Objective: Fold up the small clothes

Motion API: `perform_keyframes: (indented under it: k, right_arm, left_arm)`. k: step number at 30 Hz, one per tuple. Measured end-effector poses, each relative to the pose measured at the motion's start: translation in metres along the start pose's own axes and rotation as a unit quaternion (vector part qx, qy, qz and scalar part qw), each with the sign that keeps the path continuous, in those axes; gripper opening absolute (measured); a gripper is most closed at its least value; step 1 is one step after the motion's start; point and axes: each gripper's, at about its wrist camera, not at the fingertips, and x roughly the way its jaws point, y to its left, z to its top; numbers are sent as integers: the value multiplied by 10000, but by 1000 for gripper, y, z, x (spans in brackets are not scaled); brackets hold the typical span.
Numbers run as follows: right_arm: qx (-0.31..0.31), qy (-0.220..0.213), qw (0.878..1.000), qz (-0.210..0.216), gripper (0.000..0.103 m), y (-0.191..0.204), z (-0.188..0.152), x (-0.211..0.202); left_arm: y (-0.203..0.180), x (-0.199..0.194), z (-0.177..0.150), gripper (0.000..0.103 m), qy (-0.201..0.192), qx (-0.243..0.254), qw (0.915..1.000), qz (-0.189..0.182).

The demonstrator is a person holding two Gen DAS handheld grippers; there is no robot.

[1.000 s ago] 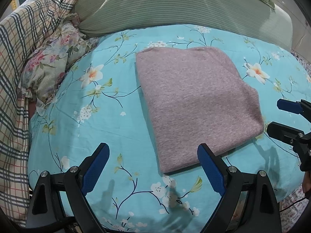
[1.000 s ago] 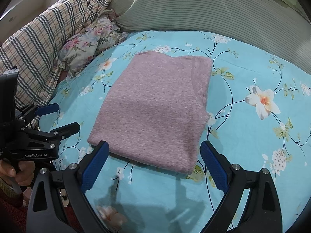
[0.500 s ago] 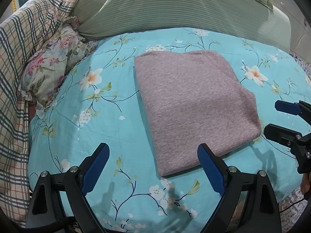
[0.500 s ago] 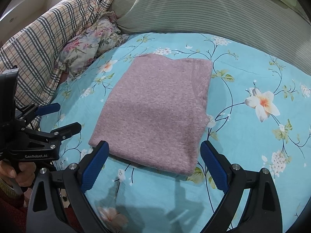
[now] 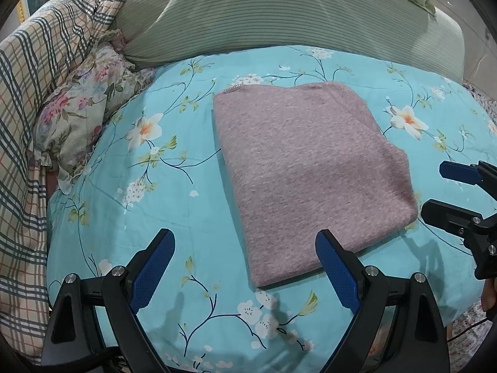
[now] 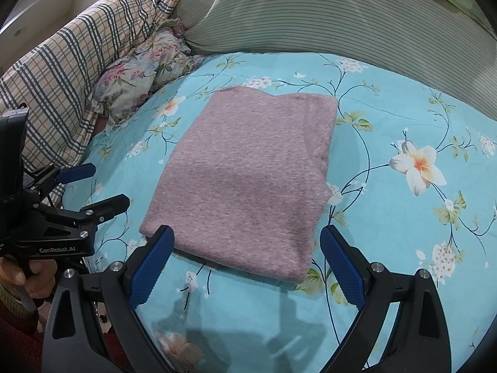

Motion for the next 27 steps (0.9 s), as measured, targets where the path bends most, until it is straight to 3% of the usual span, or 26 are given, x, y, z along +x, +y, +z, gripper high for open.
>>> perform_keyframes:
  k: [27]
  right_arm:
    - [392, 21, 9992, 53, 95, -30, 19, 37]
  left_arm:
    - [0, 35, 21, 93, -52, -74, 10000, 23]
